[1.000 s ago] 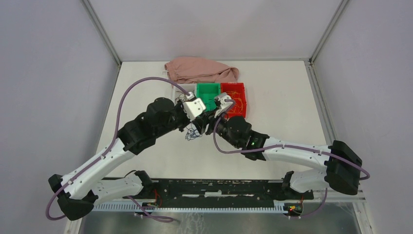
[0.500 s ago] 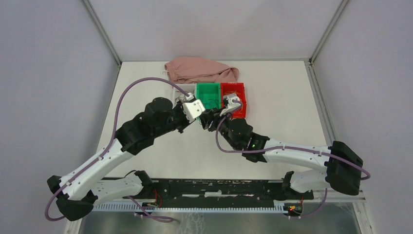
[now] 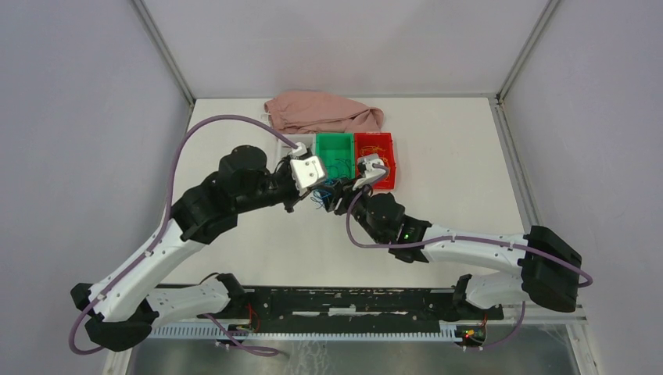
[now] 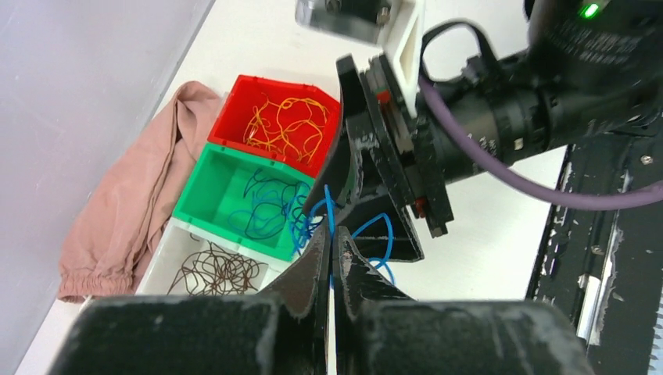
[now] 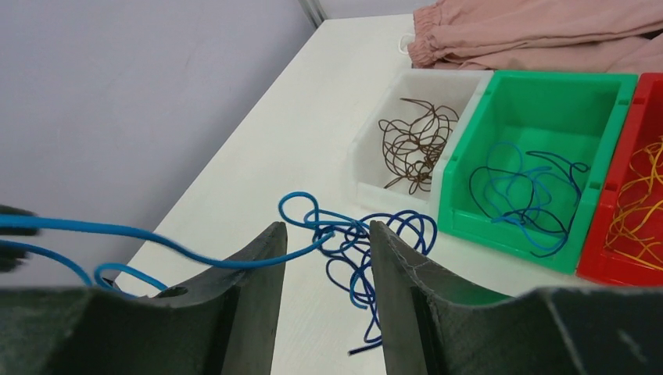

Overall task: Untangle the cables
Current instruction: Untie the cable.

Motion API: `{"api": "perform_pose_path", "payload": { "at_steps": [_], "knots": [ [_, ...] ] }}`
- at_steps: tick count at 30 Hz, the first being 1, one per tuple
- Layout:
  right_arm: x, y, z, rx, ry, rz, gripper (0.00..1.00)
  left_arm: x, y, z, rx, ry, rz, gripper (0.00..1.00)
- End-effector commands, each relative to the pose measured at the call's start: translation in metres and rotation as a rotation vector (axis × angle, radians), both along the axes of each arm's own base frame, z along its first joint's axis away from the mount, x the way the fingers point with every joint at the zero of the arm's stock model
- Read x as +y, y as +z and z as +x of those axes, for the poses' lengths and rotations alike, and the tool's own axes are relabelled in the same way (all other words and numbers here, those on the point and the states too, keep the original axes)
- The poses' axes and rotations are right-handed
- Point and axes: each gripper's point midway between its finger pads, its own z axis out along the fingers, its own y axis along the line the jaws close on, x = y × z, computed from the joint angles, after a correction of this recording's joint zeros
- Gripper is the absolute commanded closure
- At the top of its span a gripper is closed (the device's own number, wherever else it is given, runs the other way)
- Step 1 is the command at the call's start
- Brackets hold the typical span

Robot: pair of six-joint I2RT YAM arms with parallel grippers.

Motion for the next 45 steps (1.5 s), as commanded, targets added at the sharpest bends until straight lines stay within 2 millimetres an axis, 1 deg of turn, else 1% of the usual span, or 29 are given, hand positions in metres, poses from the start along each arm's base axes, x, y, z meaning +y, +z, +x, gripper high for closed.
{"api": "perform_pose_path", "payload": {
  "at_steps": [1,7,12,17,19,26,29,33,37,40,41,45],
  "knots": [
    [0.007,-0.002,-0.005,0.011,0.034,0.042,0.5,-0.01,0.036,-0.009,-0.034,-0.07,-0.068,0.97],
    [0.002,-0.004,-0.007,0.014,0.028,0.041,0.53,-0.015,0.061,-0.023,-0.03,-0.146,-0.11,0.97],
    [0.001,-0.015,-0.01,0.035,0.04,0.036,0.53,-0.018,0.088,-0.03,-0.048,-0.186,-0.151,0.97],
    [0.0,-0.032,-0.014,0.07,0.053,0.025,0.54,-0.017,0.122,-0.028,-0.111,-0.181,-0.195,0.97],
    [-0.003,-0.042,-0.016,0.087,0.053,0.016,0.54,-0.015,0.136,-0.024,-0.158,-0.17,-0.206,0.97],
    [-0.015,-0.076,-0.021,0.139,0.034,-0.013,0.52,-0.003,0.192,-0.011,-0.345,-0.086,-0.287,0.97],
    [-0.019,-0.087,-0.022,0.15,0.025,-0.026,0.52,0.001,0.209,-0.01,-0.384,-0.071,-0.318,0.97],
    [-0.025,-0.101,-0.023,0.169,0.011,-0.057,0.52,0.004,0.222,-0.009,-0.418,-0.052,-0.346,0.97],
    [-0.031,-0.115,-0.024,0.19,-0.003,-0.072,0.57,0.01,0.235,-0.008,-0.467,-0.028,-0.363,0.97],
    [-0.035,-0.127,-0.026,0.208,-0.007,-0.091,0.64,0.018,0.253,-0.008,-0.533,-0.008,-0.384,0.97],
    [-0.036,-0.131,-0.027,0.215,-0.008,-0.094,0.67,0.02,0.258,-0.006,-0.555,0.007,-0.387,0.97],
    [-0.041,-0.147,-0.029,0.24,-0.018,-0.109,0.76,0.034,0.286,-0.004,-0.668,0.065,-0.422,0.97]
  ]
}}
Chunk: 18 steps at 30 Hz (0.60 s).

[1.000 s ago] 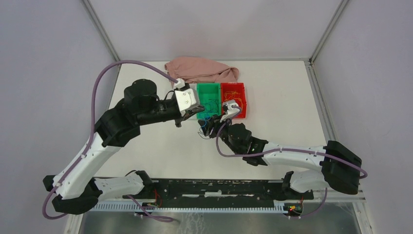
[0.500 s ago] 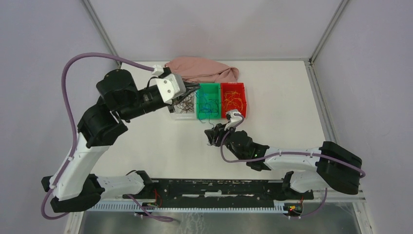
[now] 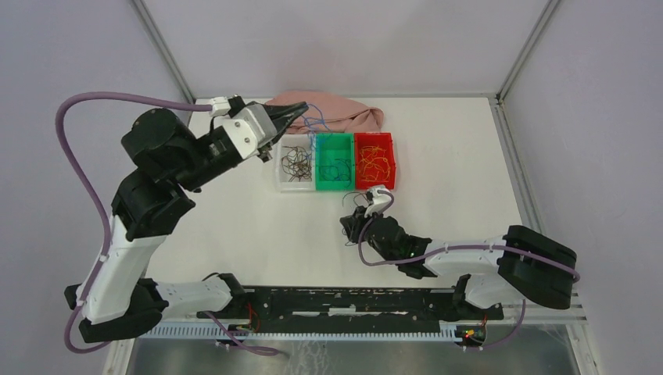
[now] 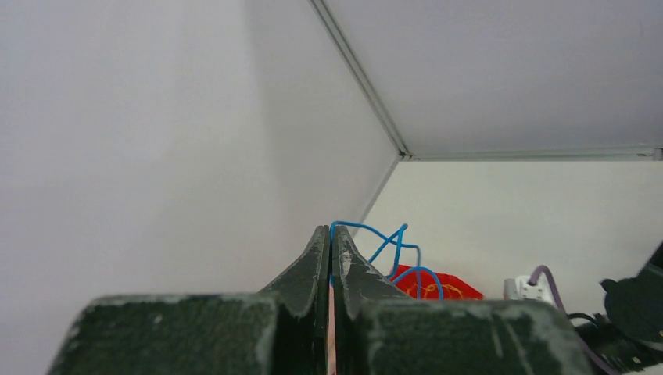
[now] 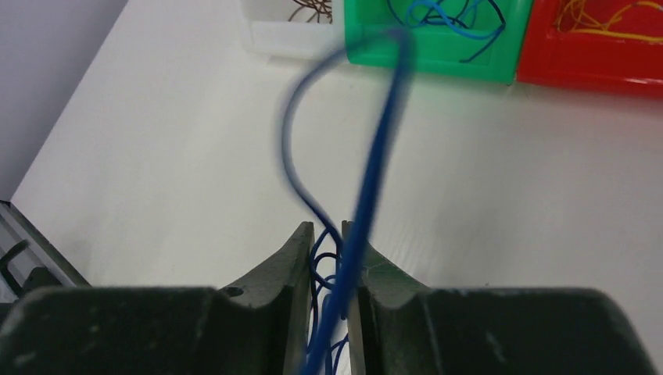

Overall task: Untangle the cables
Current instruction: Untie the cable.

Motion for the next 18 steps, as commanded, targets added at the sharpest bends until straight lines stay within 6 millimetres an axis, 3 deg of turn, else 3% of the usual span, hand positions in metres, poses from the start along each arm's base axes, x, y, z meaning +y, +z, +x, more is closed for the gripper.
{"api": "perform_pose_path", "payload": {
  "at_steps": [1,6,9,13,16,18],
  "knots": [
    [-0.004,-0.012,0.0,0.018,-0.03,0.015,0.77,0.029,0.07,-0.002,-0.231,0.105,-0.138,0.97],
    [-0.012,-0.03,-0.001,0.041,-0.055,-0.019,0.85,0.051,0.104,0.005,-0.339,0.227,-0.222,0.97],
    [-0.011,-0.033,-0.002,0.048,-0.05,-0.017,0.82,0.049,0.099,0.008,-0.337,0.233,-0.194,0.97],
    [-0.008,-0.016,-0.003,0.025,-0.024,-0.007,0.74,0.032,0.059,0.019,-0.24,0.204,-0.115,0.97],
    [-0.01,-0.001,-0.005,0.012,-0.004,-0.03,0.69,0.017,0.01,0.033,-0.135,0.205,-0.045,0.97],
    [-0.013,0.009,-0.006,0.0,0.001,-0.031,0.69,0.006,-0.036,0.046,-0.039,0.214,0.011,0.97]
  ]
}}
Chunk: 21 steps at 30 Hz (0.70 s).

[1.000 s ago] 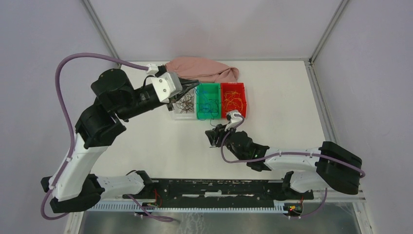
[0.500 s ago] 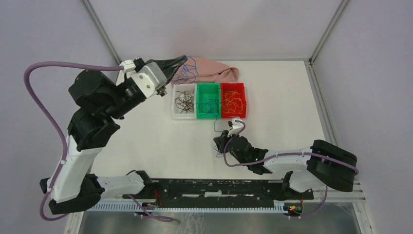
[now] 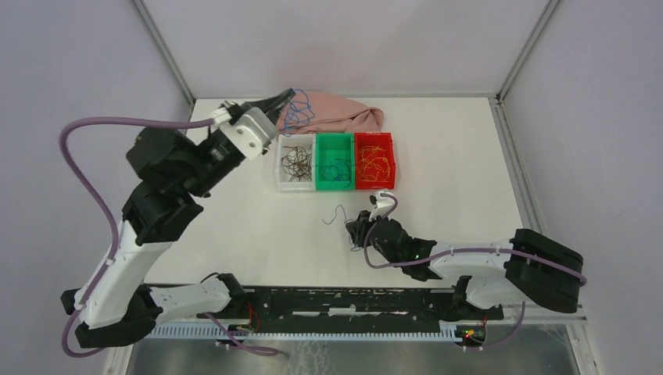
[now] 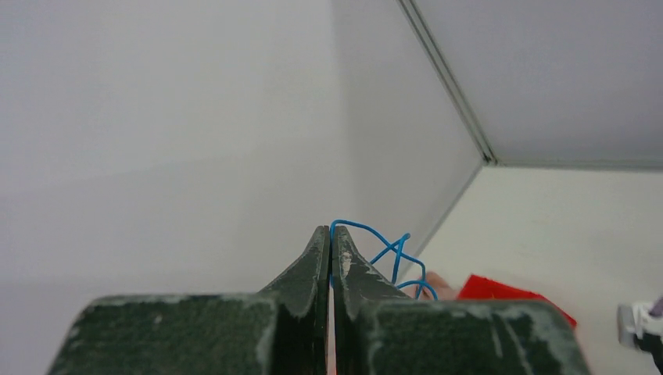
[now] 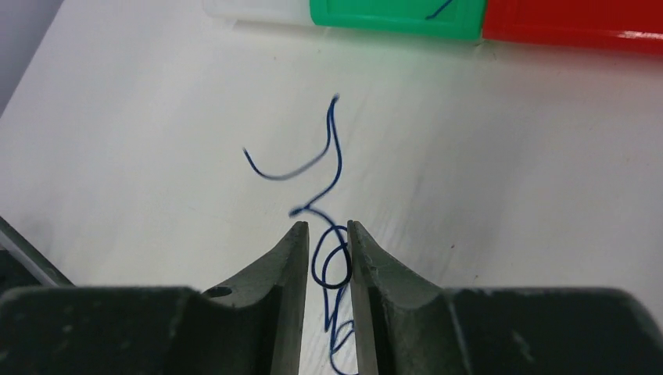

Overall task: Untangle the cables
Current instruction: Untie the cable, then place the cable in the bin.

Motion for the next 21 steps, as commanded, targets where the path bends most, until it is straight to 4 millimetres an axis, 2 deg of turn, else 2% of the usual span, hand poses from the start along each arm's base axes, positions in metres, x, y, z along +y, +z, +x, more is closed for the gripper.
{"api": "perform_pose_path", "payload": {
  "at_steps": [1,6,10,12,15,19,21],
  "knots": [
    [0.003,0.044,0.001,-0.062,0.018,0.049,0.69,-0.023,-0.09,0.027,0.208,0.031,0.091,0.97],
    [-0.011,0.054,-0.007,-0.06,0.021,0.08,0.71,-0.039,-0.182,0.053,0.416,0.104,0.176,0.97],
    [-0.027,0.052,-0.011,-0.052,-0.012,0.088,0.74,-0.049,-0.233,0.076,0.517,0.187,0.263,0.97],
    [-0.035,0.053,-0.012,-0.053,-0.031,0.099,0.72,-0.054,-0.251,0.09,0.539,0.226,0.305,0.97],
    [-0.046,0.054,-0.012,-0.059,-0.065,0.11,0.63,-0.059,-0.266,0.113,0.558,0.255,0.337,0.97],
    [-0.056,0.057,-0.012,-0.065,-0.093,0.115,0.61,-0.065,-0.279,0.14,0.571,0.266,0.353,0.97],
    [-0.058,0.061,-0.011,-0.071,-0.1,0.123,0.6,-0.068,-0.292,0.153,0.595,0.268,0.368,0.97]
  ]
}}
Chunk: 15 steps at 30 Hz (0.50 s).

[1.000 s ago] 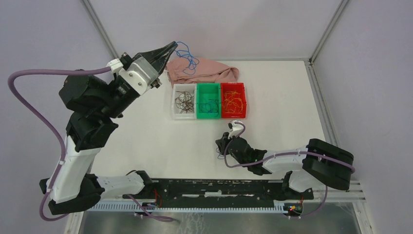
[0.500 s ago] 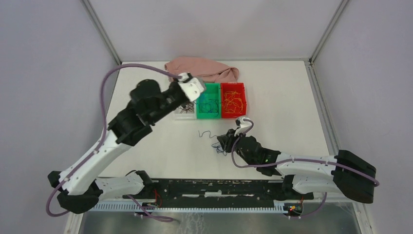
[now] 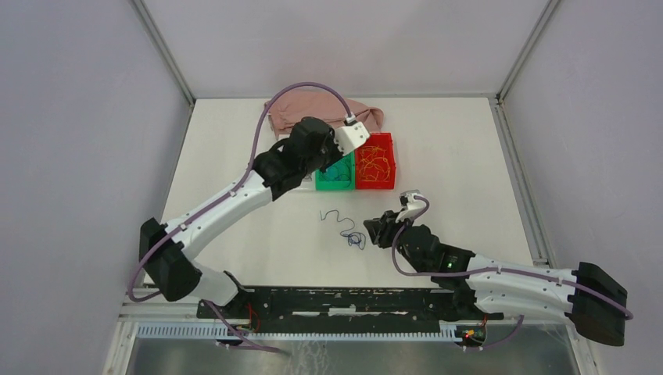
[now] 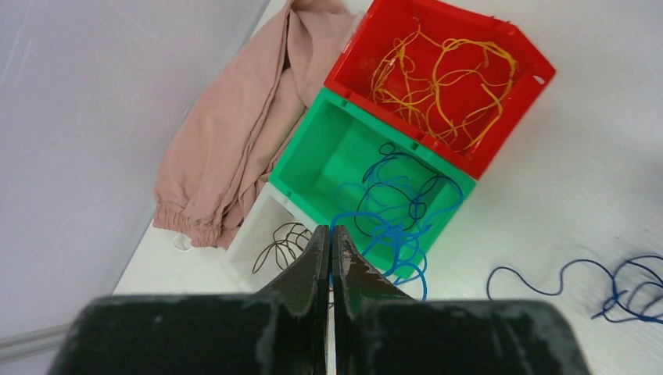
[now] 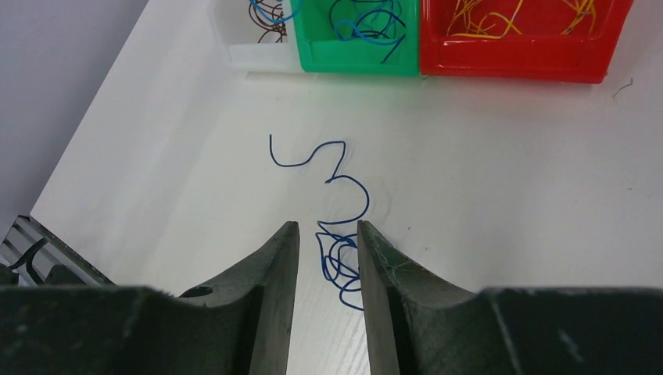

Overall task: Untangle the cables
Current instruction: Place the cable in the bin.

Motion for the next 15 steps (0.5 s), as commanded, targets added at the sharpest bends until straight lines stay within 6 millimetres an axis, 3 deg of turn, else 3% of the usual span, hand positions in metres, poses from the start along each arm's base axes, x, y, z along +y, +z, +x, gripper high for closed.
{"api": "perform_pose_path", "payload": {
  "at_steps": [1,10,15],
  "knots": [
    [-0.009,0.011,0.004,-0.02,-0.05,0.029,0.6,-0.009,0.022,0.036,-0.049,0.034,-0.087,0.97],
    [-0.013,0.021,0.007,-0.039,-0.071,0.005,0.59,-0.007,-0.02,0.09,-0.002,0.058,-0.066,0.97],
    [-0.016,0.021,0.01,-0.043,-0.091,-0.013,0.58,-0.015,-0.039,0.109,0.026,0.045,-0.068,0.97]
  ]
}}
